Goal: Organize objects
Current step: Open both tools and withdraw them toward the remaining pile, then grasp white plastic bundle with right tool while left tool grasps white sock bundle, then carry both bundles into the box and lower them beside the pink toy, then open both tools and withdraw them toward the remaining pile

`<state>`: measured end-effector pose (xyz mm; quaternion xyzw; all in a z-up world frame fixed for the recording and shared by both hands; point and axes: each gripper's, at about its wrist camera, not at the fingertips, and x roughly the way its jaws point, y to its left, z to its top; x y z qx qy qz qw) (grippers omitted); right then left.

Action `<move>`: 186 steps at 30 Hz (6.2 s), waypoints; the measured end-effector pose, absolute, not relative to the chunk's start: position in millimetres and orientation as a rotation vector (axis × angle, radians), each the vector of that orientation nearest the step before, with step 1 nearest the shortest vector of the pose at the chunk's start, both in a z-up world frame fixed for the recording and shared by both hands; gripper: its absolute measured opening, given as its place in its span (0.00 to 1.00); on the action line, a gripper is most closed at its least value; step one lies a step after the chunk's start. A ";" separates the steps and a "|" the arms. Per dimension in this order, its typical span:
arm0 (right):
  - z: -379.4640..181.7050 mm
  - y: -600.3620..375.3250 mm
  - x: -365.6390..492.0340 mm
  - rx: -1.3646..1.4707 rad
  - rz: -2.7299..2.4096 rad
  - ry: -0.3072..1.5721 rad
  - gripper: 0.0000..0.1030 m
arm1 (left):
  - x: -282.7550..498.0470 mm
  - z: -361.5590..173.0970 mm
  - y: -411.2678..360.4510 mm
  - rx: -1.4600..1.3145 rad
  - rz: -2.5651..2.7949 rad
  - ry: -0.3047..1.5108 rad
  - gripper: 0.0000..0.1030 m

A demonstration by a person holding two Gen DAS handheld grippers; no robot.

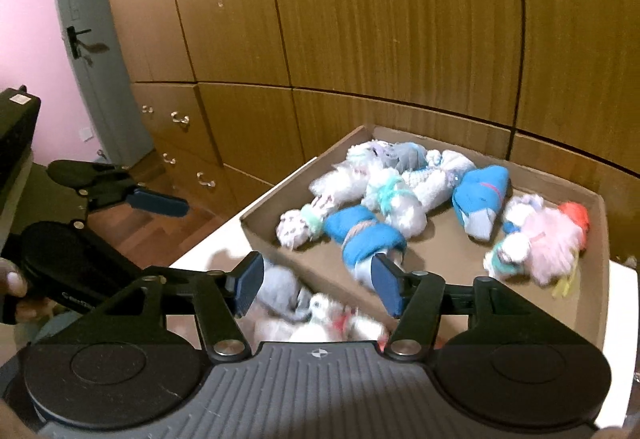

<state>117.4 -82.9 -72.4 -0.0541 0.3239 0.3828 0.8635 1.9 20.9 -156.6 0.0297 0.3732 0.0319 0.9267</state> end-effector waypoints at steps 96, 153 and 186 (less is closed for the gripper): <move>-78.4 -202.9 174.4 -0.224 0.698 0.680 0.47 | 157.3 -160.1 -40.6 0.208 -0.203 0.792 0.43; -110.7 -170.9 239.0 -0.328 0.671 0.742 0.55 | 187.1 -164.4 -40.9 0.194 -0.064 0.829 0.70; -104.9 -238.7 81.1 0.008 0.494 0.587 0.82 | -22.2 -170.6 15.5 -0.025 0.266 0.659 0.92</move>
